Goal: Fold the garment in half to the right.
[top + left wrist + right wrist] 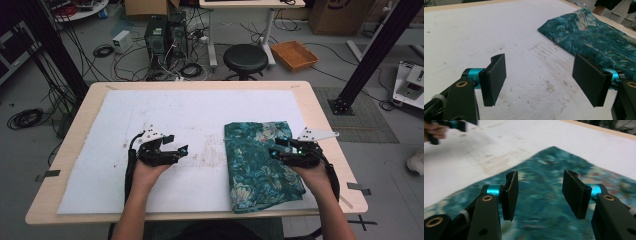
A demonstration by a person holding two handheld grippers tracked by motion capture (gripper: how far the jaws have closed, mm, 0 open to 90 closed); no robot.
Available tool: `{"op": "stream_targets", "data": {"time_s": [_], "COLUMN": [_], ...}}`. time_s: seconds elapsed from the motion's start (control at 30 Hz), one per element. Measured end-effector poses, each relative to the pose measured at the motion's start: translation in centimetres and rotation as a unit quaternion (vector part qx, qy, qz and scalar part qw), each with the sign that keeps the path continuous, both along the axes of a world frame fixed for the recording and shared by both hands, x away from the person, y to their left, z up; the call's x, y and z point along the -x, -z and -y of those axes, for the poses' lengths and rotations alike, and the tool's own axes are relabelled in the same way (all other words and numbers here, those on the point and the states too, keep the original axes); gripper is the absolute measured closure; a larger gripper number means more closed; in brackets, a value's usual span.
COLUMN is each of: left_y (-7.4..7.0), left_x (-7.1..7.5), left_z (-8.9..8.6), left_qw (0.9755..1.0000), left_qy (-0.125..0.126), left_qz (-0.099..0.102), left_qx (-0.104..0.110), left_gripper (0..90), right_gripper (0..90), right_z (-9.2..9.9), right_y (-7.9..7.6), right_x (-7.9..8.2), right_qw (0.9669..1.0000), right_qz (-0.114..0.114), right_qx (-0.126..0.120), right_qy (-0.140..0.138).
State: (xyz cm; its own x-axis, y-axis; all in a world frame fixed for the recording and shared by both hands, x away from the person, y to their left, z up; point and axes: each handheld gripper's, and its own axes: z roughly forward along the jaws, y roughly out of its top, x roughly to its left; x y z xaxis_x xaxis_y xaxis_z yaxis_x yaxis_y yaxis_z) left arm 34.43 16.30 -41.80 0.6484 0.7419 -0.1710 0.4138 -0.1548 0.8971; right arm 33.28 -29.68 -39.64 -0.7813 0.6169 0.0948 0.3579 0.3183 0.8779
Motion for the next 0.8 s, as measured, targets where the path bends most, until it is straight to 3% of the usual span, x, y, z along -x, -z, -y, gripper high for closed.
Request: {"op": "stream_targets", "data": {"time_s": [0.2,0.4,0.47,0.53,0.67,0.8], "left_y": [-0.1,-0.2,-0.2,-0.3,-0.5,-0.8], "left_x": [0.0,0.1,0.1,0.2,0.3,0.4], "left_z": [-0.5,-0.5,-0.5,-0.5,-0.7,-1.1], "left_qw": [1.0000,1.0000,1.0000,1.0000,0.9999,0.9998], "left_qy": [-0.006,-0.006,-0.006,-0.005,-0.007,-0.009], "left_qz": [0.003,0.004,0.004,0.004,0.009,0.013], "left_qx": [0.001,0.000,0.000,0.000,0.003,0.007], "left_gripper": [27.4,27.4,27.4,27.4,27.4,27.4], "right_gripper": [44.4,43.8,43.8,44.3,45.8,42.1], "right_z": [-3.3,-5.5,-6.8,-7.8,-7.6,-6.4], "right_y": [0.8,2.3,3.4,4.5,5.1,3.8], "right_x": [2.3,4.0,4.7,4.9,5.0,4.5], "right_qw": [0.9977,0.9944,0.9907,0.9842,0.9876,0.9915], "right_qz": [0.014,0.004,0.013,0.012,0.006,0.002], "right_qx": [0.025,0.033,0.092,0.149,0.125,0.086], "right_qy": [-0.062,-0.100,-0.099,-0.095,-0.095,-0.097]}}
